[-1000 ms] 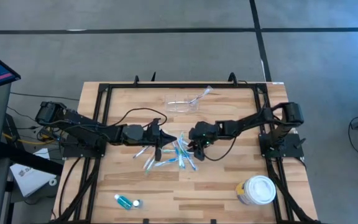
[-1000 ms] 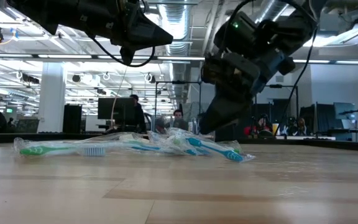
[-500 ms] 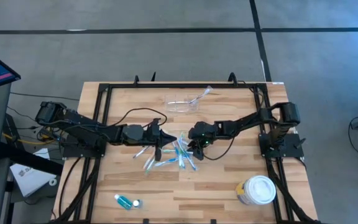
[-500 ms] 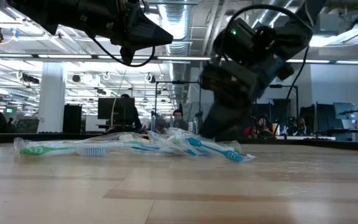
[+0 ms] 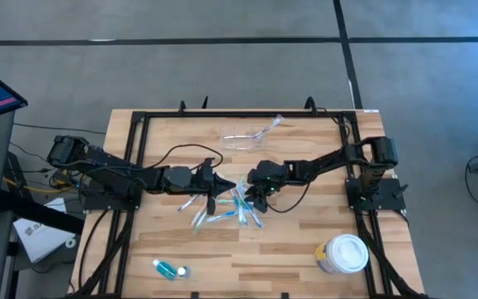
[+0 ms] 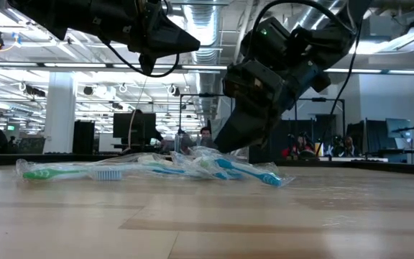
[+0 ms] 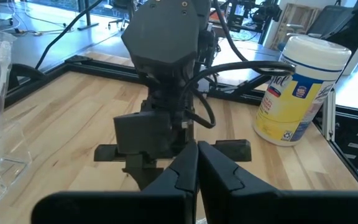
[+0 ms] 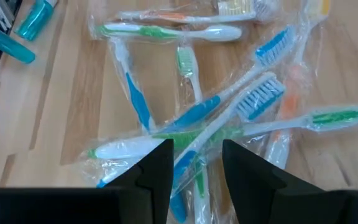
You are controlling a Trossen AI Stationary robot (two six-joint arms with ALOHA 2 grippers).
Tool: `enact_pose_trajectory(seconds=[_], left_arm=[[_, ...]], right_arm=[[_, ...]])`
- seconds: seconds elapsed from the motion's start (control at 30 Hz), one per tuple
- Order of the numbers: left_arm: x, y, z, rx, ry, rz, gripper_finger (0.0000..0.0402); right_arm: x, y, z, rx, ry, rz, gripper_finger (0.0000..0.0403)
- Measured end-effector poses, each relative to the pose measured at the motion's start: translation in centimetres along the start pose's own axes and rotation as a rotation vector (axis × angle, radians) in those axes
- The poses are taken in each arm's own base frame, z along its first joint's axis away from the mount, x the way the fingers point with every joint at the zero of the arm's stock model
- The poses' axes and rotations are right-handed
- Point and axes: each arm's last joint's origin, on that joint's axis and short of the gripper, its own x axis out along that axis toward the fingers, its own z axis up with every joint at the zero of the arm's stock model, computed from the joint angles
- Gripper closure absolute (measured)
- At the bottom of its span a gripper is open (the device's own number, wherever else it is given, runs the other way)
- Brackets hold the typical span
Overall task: Pick & Place toothbrushing station
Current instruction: Put the blue toothbrush into the transparent organizer
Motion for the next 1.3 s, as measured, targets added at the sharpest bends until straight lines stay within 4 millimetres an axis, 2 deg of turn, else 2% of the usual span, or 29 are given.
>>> enact_pose_trajectory(seconds=[0.63,1.0,1.3], left_arm=[[0.00,0.00,0.00,-0.022,0.000,0.000,0.0400],[0.00,0.00,0.00,-0.022,0.000,0.000,0.0400],[0.00,0.00,0.00,-0.025,0.000,0.000,0.0400]], right_arm=[[-0.12,-0.64,0.03,0.013,0.003,-0.058,0.0275],[0.11,0.32,-0.31,0.003,0.014,-0.040,0.0275],[0.05,0.04,-0.26,0.015,0.012,-0.055,0.0275]])
